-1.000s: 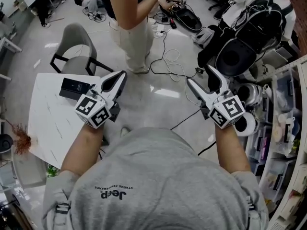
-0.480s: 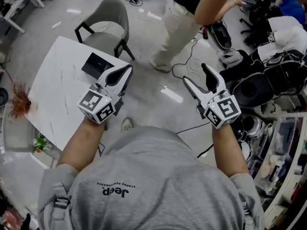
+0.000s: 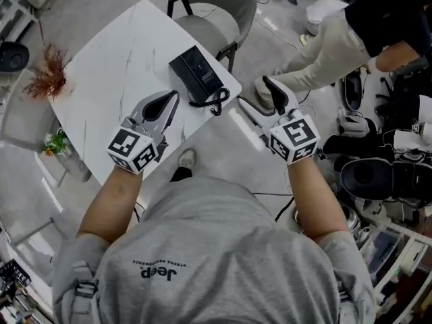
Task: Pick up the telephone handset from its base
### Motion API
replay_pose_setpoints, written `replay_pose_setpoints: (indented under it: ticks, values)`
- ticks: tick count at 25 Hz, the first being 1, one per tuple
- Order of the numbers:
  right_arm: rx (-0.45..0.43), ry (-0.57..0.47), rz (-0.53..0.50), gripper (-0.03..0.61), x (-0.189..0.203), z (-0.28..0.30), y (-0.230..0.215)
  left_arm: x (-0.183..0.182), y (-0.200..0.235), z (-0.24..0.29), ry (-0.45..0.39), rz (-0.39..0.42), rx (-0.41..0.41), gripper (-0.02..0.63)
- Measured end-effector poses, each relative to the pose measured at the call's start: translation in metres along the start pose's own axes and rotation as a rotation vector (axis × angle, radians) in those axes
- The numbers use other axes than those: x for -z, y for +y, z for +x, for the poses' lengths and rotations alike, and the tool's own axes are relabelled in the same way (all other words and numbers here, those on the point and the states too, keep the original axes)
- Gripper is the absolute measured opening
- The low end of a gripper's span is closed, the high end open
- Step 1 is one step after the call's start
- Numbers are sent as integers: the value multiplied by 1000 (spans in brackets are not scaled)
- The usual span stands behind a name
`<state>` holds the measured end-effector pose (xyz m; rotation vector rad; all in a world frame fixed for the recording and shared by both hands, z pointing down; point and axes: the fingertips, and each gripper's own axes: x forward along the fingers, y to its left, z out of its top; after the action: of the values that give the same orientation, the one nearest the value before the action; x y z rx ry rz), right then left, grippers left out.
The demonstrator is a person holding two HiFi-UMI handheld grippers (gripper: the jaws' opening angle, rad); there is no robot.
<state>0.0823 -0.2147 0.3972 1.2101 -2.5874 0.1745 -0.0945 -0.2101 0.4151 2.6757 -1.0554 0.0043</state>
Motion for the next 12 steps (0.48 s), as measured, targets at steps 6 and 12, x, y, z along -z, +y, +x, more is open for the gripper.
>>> replay_pose_setpoints:
  ticks: [6,12]
  values:
    - [-74,112,-51,331,31,99,36,23,59,-36,6,-35,-94,59]
    - [-52,231,-118,331,74,169,60,47,102,-54,14,-74,-142,60]
